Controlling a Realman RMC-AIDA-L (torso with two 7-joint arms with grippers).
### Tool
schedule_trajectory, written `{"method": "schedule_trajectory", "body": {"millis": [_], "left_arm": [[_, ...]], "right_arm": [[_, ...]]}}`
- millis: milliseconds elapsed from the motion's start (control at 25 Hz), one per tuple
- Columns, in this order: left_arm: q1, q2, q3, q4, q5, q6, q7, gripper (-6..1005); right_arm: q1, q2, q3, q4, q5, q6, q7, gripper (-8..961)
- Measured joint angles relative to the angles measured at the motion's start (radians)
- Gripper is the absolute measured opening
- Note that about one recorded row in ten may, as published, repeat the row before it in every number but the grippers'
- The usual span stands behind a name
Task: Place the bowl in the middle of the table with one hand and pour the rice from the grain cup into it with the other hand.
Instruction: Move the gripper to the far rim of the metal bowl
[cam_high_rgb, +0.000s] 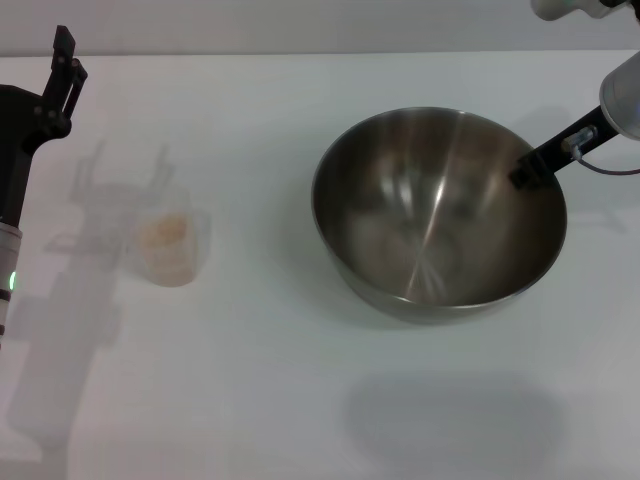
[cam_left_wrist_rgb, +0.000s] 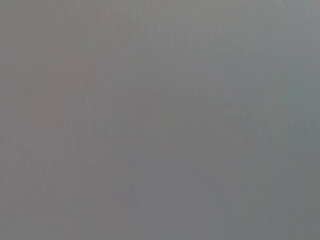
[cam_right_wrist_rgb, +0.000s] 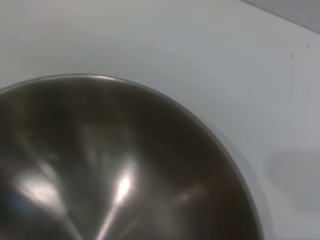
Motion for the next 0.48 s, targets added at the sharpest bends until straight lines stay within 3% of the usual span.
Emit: {"method": "schedule_trajectory", "body": {"millis": [280,480], "left_arm": [[0.000,0.000,-0.002,0.000,0.000,0.001,0.000,829],[0.000,-0.001,-0.002,0.000,0.000,0.001,0.000,829]], "right_arm": [[-0.003,-0.002,0.001,0.001,0.000,-0.005,-0.013,119],[-0.012,-0.004,0.007,-0.022,0.000,-0.013,-0.014,81]]}}
